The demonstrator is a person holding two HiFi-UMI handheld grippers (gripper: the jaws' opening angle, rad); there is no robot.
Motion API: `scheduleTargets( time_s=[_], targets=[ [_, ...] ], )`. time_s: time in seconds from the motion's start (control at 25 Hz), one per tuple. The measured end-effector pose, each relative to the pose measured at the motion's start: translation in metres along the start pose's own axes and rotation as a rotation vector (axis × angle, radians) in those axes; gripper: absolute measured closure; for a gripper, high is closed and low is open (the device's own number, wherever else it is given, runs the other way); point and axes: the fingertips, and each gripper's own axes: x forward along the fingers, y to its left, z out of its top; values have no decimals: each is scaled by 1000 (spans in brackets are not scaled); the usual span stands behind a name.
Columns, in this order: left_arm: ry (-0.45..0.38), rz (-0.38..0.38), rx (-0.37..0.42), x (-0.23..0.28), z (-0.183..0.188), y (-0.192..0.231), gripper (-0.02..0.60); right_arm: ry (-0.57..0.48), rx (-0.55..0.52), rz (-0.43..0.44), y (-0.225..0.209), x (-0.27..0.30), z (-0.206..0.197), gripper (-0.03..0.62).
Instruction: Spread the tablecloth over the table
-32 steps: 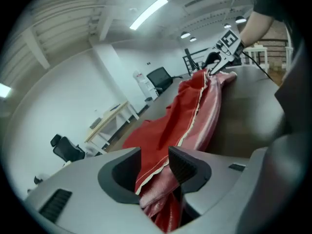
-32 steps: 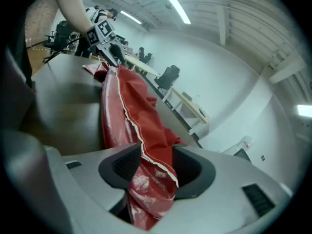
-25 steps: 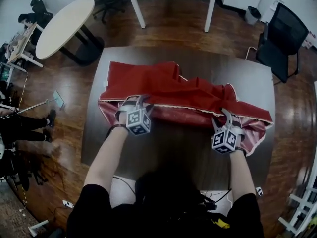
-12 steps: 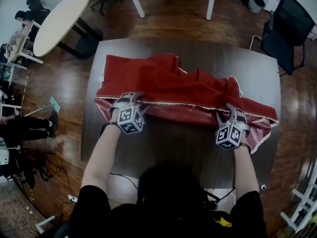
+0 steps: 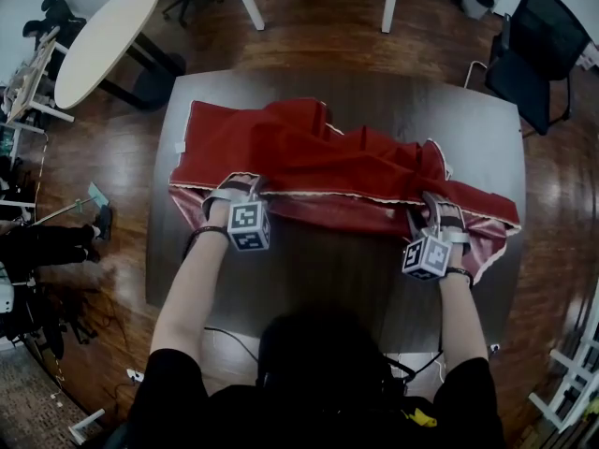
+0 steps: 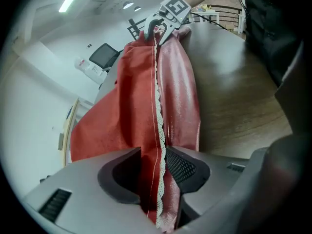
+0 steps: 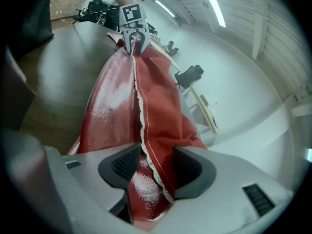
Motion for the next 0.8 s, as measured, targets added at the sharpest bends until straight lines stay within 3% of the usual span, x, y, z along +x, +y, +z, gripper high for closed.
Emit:
scheduleTargets(
  time_s=[0.12, 0.2, 0.32, 0.4, 0.64, 0.8],
  targets=[
    [-6, -1, -48, -1, -4, 5, 430, -29, 25, -4, -7, -2, 1, 382],
    [-31, -9, -77, -7, -1, 9, 471, -38, 81, -11, -14, -4, 0, 397],
    [-64, -10, -123, -16, 2, 15, 556, -51, 96, -7, -20, -6, 2, 538],
    [-76, -13, -155, -21, 4, 18, 566, -57, 88, -9, -22, -8, 4, 560],
    [-122, 36, -172, -52, 12, 29, 566, -96, 188, -56, -43, -32, 18, 571],
    [-141, 71, -149, -74, 13, 25, 565, -110, 159, -87, -43, -52, 18, 578]
  ],
)
